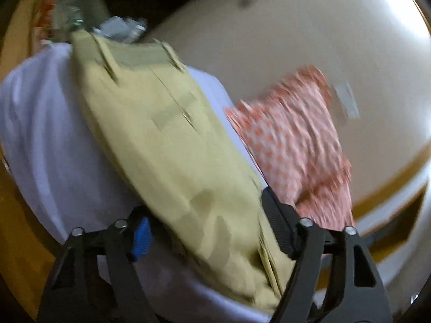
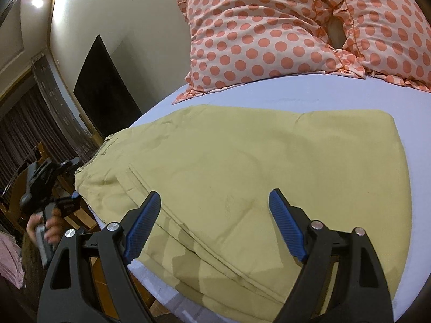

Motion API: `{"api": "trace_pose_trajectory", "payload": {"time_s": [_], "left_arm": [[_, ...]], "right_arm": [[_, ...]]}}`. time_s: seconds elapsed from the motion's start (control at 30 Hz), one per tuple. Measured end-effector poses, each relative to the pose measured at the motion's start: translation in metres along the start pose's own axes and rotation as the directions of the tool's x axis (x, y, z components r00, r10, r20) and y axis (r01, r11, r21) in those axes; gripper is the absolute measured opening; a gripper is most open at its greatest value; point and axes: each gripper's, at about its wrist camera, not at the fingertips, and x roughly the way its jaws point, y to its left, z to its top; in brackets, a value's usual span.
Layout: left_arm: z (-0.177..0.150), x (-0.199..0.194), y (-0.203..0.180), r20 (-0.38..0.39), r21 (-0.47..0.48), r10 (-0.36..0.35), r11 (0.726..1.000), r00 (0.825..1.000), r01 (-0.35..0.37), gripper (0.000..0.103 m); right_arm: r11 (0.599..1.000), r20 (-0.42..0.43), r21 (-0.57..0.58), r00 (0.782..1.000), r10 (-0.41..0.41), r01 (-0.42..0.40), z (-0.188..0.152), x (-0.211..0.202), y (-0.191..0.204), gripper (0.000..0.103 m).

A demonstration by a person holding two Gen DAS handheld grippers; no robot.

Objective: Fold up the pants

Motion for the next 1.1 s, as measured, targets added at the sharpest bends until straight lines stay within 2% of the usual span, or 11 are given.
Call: {"api": "trace_pose_trajectory", "payload": {"time_s": [0.1,0.17,0.27,0.43,0.53,0.67,0.8,0.93,0.97,1.03,1.1], "left_arm": [[0.025,0.008,0.008,0.012,-0.017,0.046,0.999,0.999,-0.046,0.055],[0.036,0.016,0.006,0.004,0.009,0.121,0.993,0.993,-0.121,0.027],[0.046,0.024,-0.015,0.004,0.105,0.224,0.969,0.975,-0.223,0.014],[0.038,0.028,-0.117,0.107,0.436,0.280,0.849,0.954,-0.298,0.012],[-0.004,0.037,-0.204,0.146,0.672,0.205,0.697,0.968,-0.249,0.012],[-0.124,0.057,-0.292,-0.006,0.927,0.053,0.376,0.999,-0.014,0.016],[-0.245,0.086,-0.293,-0.175,0.983,0.100,0.068,0.979,0.169,0.016],[-0.311,0.105,-0.256,-0.263,0.952,0.238,-0.096,0.935,0.292,0.017],[-0.322,0.103,-0.246,-0.210,0.955,0.226,-0.161,0.951,0.249,0.019],[-0.323,0.096,-0.241,-0.171,0.955,0.215,-0.204,0.962,0.215,0.024],[-0.314,0.085,-0.244,-0.173,0.956,0.212,-0.198,0.962,0.216,0.029]], "right_arm": [[1.000,0.016,0.010,1.000,0.013,-0.013,-0.001,-0.005,-0.004,0.084],[1.000,0.026,0.014,0.999,0.018,-0.018,0.000,-0.008,-0.007,0.084],[0.999,0.057,0.027,0.998,0.016,-0.018,0.002,-0.020,-0.015,0.084],[0.998,0.138,0.068,0.990,-0.027,0.018,0.009,-0.055,-0.039,0.084],[0.991,0.189,0.119,0.979,-0.079,0.057,0.015,-0.080,-0.059,0.084],[0.971,0.248,0.209,0.954,-0.169,0.117,0.014,-0.114,-0.087,0.084],[0.942,0.275,0.305,0.934,-0.227,0.139,0.008,-0.142,-0.116,0.084],[0.921,0.236,0.375,0.950,-0.203,0.104,0.008,-0.145,-0.140,0.084],[0.922,0.218,0.376,0.957,-0.189,0.097,0.011,-0.140,-0.141,0.084],[0.927,0.166,0.366,0.974,-0.156,0.086,0.016,-0.127,-0.143,0.084],[0.935,0.089,0.343,0.988,-0.123,0.086,0.024,-0.105,-0.141,0.081]]}}
